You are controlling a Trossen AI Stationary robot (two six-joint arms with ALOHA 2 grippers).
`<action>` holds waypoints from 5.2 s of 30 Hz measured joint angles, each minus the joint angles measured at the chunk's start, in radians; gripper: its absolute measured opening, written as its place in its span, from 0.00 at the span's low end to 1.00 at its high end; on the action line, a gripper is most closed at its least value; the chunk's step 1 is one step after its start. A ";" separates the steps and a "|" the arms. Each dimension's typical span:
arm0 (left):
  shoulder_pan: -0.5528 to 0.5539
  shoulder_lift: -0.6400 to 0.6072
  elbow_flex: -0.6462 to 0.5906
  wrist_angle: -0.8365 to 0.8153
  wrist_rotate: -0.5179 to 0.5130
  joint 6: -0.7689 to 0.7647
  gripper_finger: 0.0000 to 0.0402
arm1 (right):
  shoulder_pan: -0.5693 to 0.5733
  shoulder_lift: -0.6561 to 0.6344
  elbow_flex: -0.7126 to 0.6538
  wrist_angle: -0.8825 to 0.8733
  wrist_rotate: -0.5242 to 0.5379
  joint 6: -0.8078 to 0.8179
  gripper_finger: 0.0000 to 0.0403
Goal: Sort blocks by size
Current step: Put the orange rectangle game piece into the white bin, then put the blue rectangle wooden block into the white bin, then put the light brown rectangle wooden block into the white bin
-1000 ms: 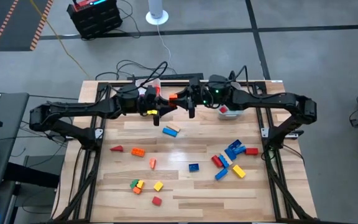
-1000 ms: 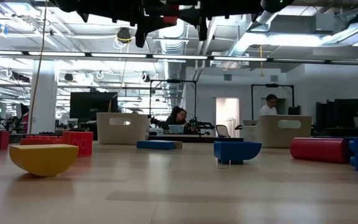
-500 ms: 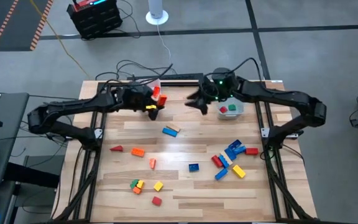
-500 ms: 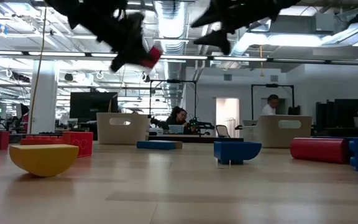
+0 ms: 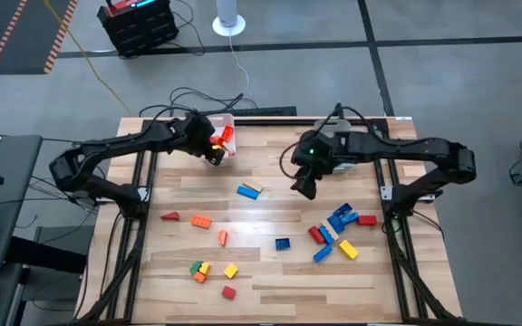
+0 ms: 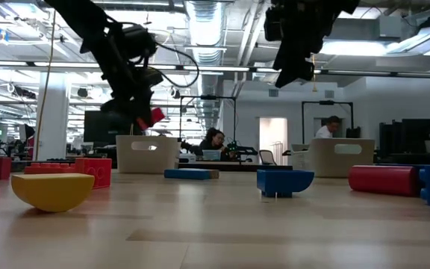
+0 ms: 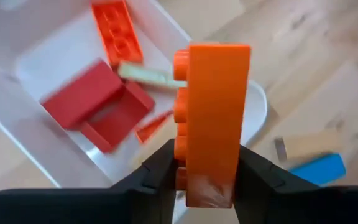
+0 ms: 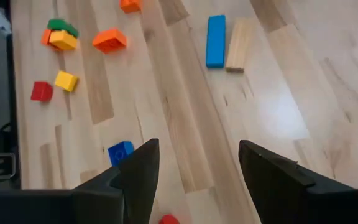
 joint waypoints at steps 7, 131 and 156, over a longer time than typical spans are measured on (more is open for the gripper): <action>0.004 0.008 0.000 -0.060 0.050 0.034 0.49 | 0.055 0.001 0.000 0.002 0.054 0.077 0.62; -0.179 0.166 0.320 -0.063 0.113 0.538 0.52 | 0.073 -0.001 0.032 0.233 0.157 0.067 0.62; -0.351 0.545 0.299 0.125 0.104 0.612 0.52 | 0.090 -0.108 0.032 -0.168 0.159 0.060 0.62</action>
